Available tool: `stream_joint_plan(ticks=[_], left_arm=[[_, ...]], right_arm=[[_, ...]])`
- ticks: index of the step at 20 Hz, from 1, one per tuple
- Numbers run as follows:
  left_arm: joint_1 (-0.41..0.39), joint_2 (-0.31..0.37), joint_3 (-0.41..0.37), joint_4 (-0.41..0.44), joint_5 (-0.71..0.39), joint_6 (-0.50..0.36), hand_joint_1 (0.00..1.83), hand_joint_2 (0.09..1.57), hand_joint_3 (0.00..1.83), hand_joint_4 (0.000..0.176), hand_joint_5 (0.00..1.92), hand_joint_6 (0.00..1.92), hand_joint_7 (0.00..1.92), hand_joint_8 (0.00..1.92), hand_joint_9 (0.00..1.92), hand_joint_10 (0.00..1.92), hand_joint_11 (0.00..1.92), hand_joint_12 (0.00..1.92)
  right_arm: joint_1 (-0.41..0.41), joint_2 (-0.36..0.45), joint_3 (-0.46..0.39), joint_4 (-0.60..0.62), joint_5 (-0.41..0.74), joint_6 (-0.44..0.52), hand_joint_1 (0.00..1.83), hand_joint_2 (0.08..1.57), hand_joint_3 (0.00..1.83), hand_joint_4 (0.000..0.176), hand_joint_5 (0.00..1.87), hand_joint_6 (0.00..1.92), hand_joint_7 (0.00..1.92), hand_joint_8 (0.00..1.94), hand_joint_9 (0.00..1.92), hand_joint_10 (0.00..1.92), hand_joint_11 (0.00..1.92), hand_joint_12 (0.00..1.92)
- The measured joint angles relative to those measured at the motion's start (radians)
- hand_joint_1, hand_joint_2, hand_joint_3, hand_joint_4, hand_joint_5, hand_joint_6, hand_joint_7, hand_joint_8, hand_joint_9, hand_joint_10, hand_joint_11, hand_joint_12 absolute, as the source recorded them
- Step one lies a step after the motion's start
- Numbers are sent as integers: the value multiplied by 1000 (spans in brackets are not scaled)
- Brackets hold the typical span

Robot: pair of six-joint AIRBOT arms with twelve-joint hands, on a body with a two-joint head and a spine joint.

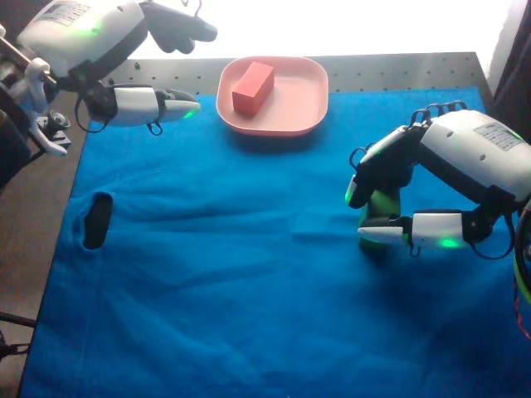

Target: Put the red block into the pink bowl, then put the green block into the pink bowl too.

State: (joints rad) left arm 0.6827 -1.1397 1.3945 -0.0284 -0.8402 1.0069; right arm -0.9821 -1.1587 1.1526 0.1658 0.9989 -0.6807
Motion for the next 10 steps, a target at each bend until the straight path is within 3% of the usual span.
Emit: stream_joint_plan(ticks=[2, 3, 4, 5, 7, 9, 10], left_arm=[[0, 0, 0, 0, 0, 0, 933, 1011, 2, 0, 704, 1, 690, 587, 647, 786, 285, 1354], [0, 0, 0, 0, 0, 0, 922, 1017, 1, 0, 693, 0, 669, 597, 623, 788, 245, 1372], [0, 0, 0, 0, 0, 0, 922, 1017, 1, 0, 693, 0, 669, 597, 623, 788, 245, 1372], [0, 0, 0, 0, 0, 0, 961, 1009, 0, 0, 696, 2, 672, 623, 631, 828, 270, 1360], [0, 0, 0, 0, 0, 0, 924, 1008, 0, 0, 698, 2, 662, 660, 587, 887, 191, 1445], [0, 0, 0, -1, 0, 0, 912, 996, 0, 0, 716, 8, 670, 643, 606, 885, 220, 1427], [0, 0, 0, -1, 0, 0, 936, 1008, 0, 0, 699, 0, 673, 589, 622, 833, 255, 1372]], right_arm=[[0, 0, 0, 0, 0, 0, 1402, 1019, 0, 0, 1147, 645, 1384, 31, 1109, 1008, 912, 1265], [0, 0, 0, 1, 1, 0, 1403, 1003, 0, 0, 1265, 353, 1400, 95, 1133, 1029, 918, 1398], [0, 0, 0, 2, 1, 0, 1403, 1003, 0, 0, 1265, 353, 1400, 95, 1133, 1029, 918, 1398], [0, 0, 0, 1, 1, 0, 1402, 1017, 1, 0, 1182, 584, 1327, 228, 1078, 1006, 835, 1281], [0, 0, 0, 1, 1, 0, 1400, 1029, 0, 0, 1121, 714, 1314, 180, 1084, 1035, 904, 1228], [0, 0, 0, 1, 0, 0, 1399, 1028, 0, 0, 1130, 701, 1313, 177, 1081, 1040, 918, 1219], [0, 0, 0, 1, 1, 0, 1403, 1019, 1, 0, 1188, 533, 1308, 214, 1098, 1062, 956, 1313]])
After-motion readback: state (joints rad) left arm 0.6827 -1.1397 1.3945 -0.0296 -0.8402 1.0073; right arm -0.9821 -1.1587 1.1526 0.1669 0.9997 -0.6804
